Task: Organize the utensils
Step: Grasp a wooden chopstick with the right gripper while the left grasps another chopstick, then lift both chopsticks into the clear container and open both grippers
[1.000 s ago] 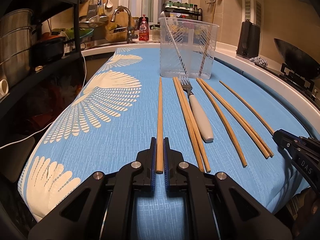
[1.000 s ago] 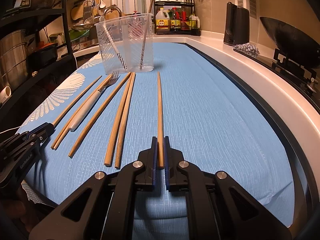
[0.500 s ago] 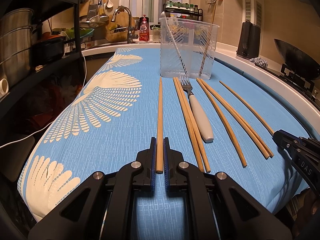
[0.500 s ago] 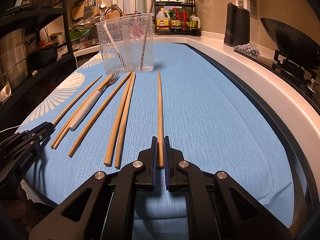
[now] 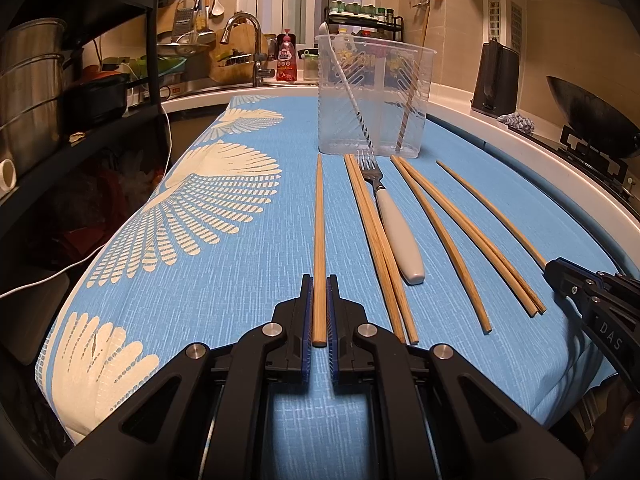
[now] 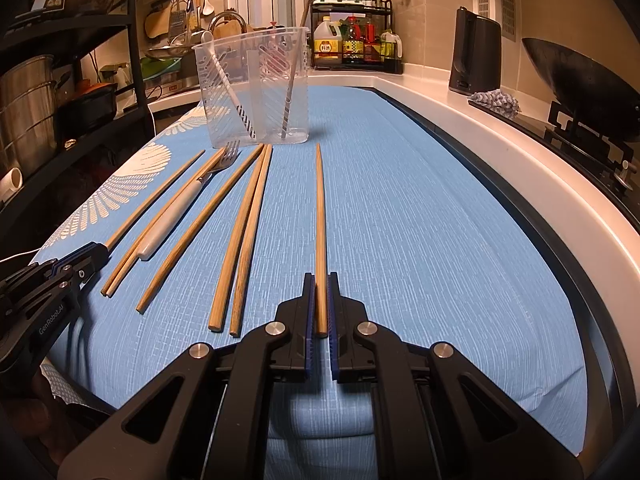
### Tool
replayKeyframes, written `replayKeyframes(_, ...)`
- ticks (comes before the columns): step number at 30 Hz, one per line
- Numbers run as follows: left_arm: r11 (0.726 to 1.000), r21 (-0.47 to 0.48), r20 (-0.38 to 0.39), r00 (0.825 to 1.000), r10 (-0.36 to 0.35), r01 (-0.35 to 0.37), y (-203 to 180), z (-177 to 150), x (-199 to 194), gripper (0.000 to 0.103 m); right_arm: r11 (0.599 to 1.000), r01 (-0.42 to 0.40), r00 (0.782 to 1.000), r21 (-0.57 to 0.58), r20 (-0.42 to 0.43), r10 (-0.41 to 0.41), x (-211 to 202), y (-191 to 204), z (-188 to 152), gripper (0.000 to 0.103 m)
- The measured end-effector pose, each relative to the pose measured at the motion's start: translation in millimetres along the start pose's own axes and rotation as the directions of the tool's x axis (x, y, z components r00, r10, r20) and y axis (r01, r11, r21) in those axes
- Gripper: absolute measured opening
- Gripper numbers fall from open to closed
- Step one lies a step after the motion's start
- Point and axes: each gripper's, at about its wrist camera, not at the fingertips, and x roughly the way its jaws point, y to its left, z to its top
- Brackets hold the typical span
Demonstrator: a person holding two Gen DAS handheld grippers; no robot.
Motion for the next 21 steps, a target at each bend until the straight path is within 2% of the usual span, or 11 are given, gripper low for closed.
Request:
replayKeyframes(7,1.000,0.009,0.011,1.000,-0.007,0.007,-4,5,-5,0.007,1.000,-0.004,1.000,-0.002,0.019,0.004,-11,-1,8,0.006)
replayKeyframes(14,0.999,0.029,0.077,0.997,-0.021,0.019,-6,15,-29,0.007,1.000,-0.003,0.996,-0.017,0.087,0.005,-42,0,24,0.006)
replayKeyframes(21,0.999,0.035,0.149,0.988,-0.033,0.028,-8,36,-53,0.007,0.999,-0.007,0.984,-0.031,0.175,0.013,-74,-2,55,0.006)
